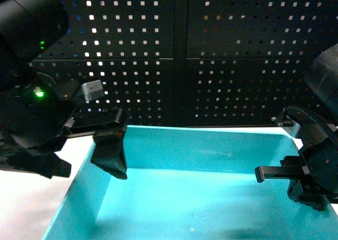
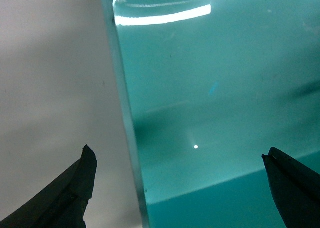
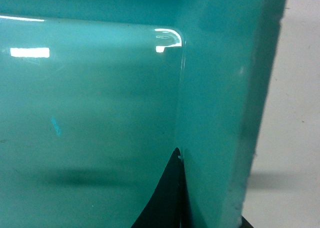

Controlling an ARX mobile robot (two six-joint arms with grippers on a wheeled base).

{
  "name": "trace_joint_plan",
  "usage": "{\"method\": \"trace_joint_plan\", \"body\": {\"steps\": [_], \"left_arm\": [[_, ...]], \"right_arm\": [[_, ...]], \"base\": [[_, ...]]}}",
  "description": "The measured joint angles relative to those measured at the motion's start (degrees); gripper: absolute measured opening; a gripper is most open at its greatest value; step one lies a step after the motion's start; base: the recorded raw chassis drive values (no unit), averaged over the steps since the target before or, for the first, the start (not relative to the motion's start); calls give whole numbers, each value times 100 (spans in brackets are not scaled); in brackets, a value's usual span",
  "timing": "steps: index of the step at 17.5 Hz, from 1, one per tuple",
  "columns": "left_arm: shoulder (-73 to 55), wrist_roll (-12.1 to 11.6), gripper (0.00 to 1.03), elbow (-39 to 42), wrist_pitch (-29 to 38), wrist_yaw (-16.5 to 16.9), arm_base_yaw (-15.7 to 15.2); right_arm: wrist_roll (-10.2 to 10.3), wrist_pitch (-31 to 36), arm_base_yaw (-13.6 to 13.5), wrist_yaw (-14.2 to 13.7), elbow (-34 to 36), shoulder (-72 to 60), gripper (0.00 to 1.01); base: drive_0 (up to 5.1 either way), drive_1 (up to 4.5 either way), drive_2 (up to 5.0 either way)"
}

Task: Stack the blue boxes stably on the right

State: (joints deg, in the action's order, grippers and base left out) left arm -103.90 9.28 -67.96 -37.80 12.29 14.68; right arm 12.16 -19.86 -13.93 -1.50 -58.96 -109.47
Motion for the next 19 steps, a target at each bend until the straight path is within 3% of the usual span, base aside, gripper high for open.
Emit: {"method": "trace_joint_plan", "body": {"steps": [3, 9, 11, 14, 19], "left_arm": [[-197, 26, 98, 9, 660, -544, 289], [-197, -195, 98, 317, 957, -979, 186], [-334, -367, 98, 597, 960, -922, 52], [-520, -376, 98, 682, 1176, -737, 79], [-562, -374, 52, 686, 1228, -826, 116]], "right_arm": [[0, 2, 0, 0, 0, 0, 2], [2, 0, 0, -2, -2, 0, 2], [0, 0, 0, 0, 0, 0, 2], [0, 0, -2, -2, 0, 0, 2], [2, 0, 0, 0, 0, 0, 2]], "base": [[0, 0, 0], [0, 0, 0], [0, 0, 0], [0, 0, 0], [0, 0, 0]]}}
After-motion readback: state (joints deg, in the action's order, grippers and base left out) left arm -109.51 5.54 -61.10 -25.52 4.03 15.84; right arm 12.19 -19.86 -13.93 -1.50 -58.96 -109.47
